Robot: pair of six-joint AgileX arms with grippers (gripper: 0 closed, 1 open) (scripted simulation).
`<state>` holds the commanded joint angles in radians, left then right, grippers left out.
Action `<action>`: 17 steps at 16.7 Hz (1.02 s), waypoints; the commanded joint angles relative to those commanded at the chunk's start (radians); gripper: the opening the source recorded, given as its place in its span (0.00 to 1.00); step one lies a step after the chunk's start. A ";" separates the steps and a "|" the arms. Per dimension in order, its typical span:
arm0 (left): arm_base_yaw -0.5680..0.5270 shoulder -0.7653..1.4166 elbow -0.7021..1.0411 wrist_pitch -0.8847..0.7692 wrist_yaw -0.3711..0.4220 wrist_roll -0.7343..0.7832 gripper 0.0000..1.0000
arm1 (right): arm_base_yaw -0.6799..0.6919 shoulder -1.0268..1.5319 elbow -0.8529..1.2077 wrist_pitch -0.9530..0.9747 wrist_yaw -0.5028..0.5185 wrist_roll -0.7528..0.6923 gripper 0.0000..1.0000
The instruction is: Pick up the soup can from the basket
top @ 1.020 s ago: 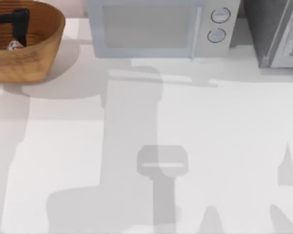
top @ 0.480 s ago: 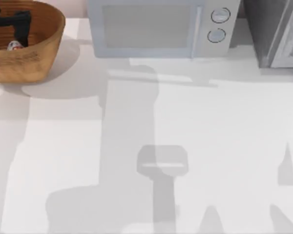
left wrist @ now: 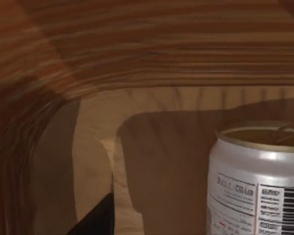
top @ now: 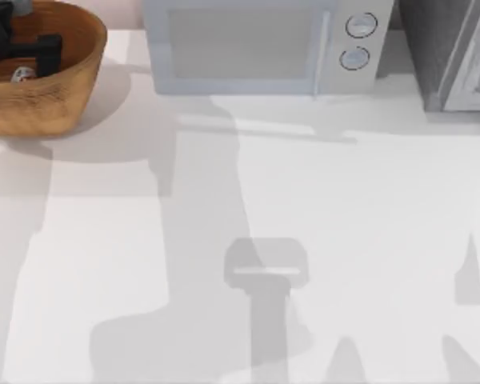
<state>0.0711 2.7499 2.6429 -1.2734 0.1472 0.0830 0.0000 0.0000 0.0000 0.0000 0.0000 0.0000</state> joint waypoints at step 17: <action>-0.002 -0.003 -0.029 0.027 0.000 -0.002 0.17 | 0.000 0.000 0.000 0.000 0.000 0.000 1.00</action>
<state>0.0693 2.7472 2.6136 -1.2466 0.1468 0.0812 0.0000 0.0000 0.0000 0.0000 0.0000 0.0000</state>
